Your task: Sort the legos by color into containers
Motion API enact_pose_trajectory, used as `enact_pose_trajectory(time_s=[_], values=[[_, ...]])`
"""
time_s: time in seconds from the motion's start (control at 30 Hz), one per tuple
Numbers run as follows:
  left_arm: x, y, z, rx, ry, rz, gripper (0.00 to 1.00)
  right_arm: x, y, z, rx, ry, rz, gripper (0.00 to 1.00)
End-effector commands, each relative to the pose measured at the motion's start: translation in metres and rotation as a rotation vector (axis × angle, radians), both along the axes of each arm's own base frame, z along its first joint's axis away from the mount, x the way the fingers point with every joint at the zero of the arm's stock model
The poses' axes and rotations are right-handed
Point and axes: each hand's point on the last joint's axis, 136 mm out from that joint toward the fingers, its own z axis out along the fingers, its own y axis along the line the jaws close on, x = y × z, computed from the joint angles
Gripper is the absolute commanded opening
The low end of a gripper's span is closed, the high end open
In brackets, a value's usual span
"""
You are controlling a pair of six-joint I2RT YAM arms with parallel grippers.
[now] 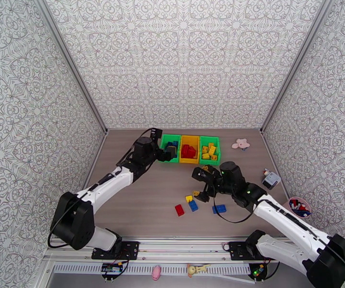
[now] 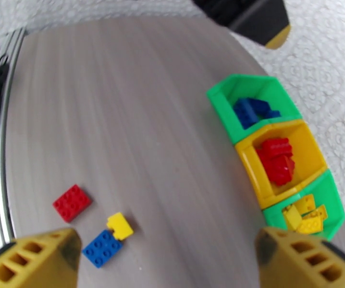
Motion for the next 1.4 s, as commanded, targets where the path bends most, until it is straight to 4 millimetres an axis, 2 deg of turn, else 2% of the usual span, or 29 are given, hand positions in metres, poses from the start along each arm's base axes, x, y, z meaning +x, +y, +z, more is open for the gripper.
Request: enact_pose_trajectory(time_s=[0.0, 0.27, 0.7, 0.9, 1.1, 1.23, 1.37], values=[[-0.013, 0.019, -0.015, -0.02, 0.07, 0.044, 1.0, -0.028, 0.003, -0.018, -0.159, 0.015, 0.186, 0.94], [-0.01, 0.045, -0.014, -0.014, 0.063, 0.095, 1.0, -0.047, 0.031, -0.046, -0.358, 0.025, 0.37, 0.94], [-0.011, 0.054, -0.02, -0.021, 0.085, 0.105, 1.0, -0.068, 0.079, -0.115, -0.587, 0.12, 0.551, 0.94], [-0.012, 0.056, -0.022, -0.01, 0.081, 0.105, 1.0, -0.059, 0.088, -0.137, -0.644, 0.147, 0.521, 0.95], [-0.011, 0.059, -0.025, 0.014, 0.079, 0.109, 1.0, -0.053, 0.086, -0.158, -0.704, 0.162, 0.508, 0.94], [-0.01, 0.06, -0.025, 0.011, 0.08, 0.11, 1.0, -0.053, 0.083, -0.169, -0.738, 0.186, 0.514, 0.86], [-0.011, 0.06, -0.028, 0.009, 0.088, 0.111, 1.0, -0.054, 0.085, -0.172, -0.73, 0.197, 0.507, 0.81]])
